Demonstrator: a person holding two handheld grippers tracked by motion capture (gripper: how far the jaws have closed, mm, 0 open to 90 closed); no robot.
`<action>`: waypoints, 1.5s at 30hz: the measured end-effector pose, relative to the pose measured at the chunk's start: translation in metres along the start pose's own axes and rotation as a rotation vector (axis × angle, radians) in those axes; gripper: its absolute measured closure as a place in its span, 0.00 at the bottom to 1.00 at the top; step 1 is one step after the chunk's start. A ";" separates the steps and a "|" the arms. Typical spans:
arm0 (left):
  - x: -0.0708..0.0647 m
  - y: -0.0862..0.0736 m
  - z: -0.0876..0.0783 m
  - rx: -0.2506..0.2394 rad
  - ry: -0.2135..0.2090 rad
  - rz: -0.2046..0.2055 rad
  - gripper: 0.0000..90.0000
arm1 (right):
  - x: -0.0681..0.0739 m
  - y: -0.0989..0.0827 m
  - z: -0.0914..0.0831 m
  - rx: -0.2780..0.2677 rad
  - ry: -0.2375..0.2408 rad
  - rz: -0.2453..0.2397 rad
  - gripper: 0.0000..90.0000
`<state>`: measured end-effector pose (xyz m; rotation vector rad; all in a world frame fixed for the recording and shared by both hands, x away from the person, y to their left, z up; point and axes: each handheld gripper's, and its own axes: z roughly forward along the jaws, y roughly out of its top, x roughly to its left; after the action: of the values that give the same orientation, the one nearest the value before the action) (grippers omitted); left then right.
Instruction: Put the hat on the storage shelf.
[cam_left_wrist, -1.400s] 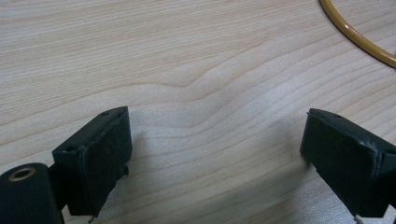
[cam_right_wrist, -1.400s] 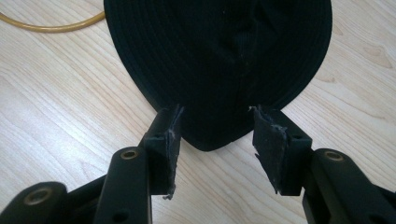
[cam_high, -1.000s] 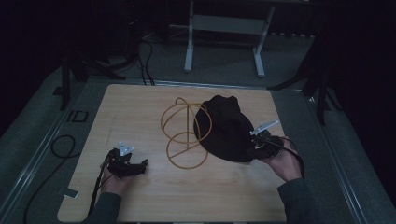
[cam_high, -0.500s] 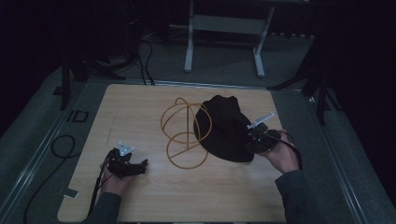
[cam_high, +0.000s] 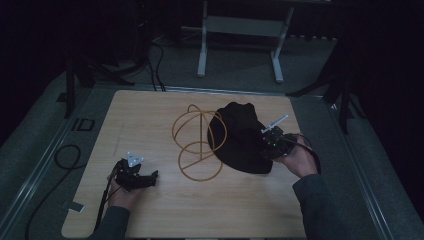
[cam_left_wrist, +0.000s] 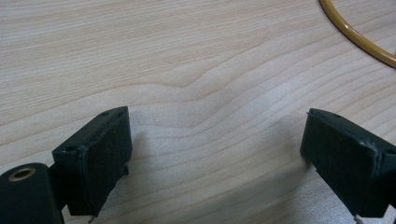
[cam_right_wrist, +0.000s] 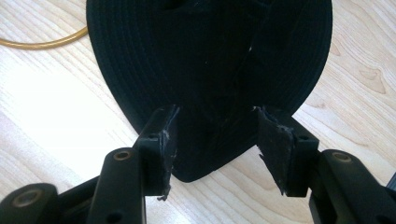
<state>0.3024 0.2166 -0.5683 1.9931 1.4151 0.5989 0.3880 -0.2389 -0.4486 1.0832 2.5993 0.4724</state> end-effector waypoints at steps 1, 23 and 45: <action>0.000 0.000 0.000 0.000 0.000 0.000 0.10 | 0.000 0.001 0.001 0.004 -0.001 0.001 0.52; 0.000 0.000 0.000 0.000 0.000 0.002 0.10 | -0.004 0.029 0.013 0.058 -0.001 -0.021 0.47; 0.000 0.000 0.000 0.001 0.000 0.001 0.10 | -0.013 0.052 0.028 0.129 0.001 -0.007 0.47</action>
<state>0.3024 0.2167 -0.5682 1.9947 1.4141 0.5990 0.4405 -0.2083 -0.4511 1.1137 2.6652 0.3073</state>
